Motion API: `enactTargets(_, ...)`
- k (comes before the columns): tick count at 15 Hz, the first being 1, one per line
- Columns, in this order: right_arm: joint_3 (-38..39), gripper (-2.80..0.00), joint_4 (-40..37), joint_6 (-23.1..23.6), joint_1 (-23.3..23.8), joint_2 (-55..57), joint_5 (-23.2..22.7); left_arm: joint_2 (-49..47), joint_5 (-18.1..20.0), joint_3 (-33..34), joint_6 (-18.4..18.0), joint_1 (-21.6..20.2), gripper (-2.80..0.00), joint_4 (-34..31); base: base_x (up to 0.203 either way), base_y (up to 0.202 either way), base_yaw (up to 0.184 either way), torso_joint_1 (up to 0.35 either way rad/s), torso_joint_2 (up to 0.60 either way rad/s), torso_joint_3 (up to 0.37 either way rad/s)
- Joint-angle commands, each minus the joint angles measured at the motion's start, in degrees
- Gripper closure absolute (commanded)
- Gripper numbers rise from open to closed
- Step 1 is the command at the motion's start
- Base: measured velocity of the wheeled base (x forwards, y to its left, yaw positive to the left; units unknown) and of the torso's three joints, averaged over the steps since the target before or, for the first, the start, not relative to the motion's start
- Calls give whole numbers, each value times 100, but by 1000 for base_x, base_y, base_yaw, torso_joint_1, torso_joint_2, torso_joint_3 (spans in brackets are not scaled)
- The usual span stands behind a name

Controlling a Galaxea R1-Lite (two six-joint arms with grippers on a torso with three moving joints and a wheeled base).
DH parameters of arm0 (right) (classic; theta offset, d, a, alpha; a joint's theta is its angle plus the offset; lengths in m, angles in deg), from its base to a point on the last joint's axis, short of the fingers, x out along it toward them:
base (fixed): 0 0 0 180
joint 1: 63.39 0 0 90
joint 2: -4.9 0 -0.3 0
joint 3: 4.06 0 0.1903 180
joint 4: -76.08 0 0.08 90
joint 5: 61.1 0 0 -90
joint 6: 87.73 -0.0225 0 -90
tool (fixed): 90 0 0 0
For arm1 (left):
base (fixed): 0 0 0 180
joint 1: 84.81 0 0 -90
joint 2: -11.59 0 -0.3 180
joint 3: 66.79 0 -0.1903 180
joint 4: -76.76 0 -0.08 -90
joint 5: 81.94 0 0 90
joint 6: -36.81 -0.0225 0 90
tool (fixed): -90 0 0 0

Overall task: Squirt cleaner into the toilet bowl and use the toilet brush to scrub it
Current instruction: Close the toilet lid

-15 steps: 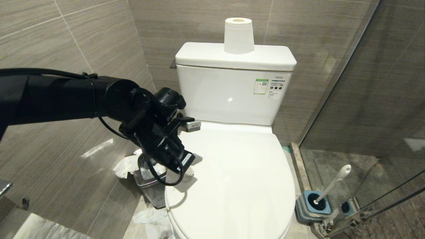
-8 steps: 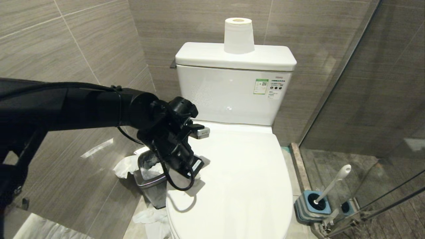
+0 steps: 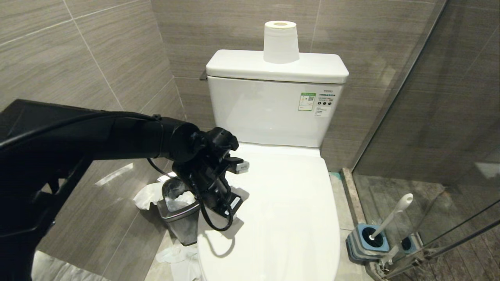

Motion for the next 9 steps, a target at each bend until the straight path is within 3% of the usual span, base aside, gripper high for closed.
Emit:
enactTargets(1,1,0,0,-1,-2,2,0,-133,-21,16,6,56,0,-33,0,0,0,0,0,0)
enactTargets(9,1,0,0,-1,-2,2,0,-548,-254,-21,134,215,0,332,0,0,0,0,0,0)
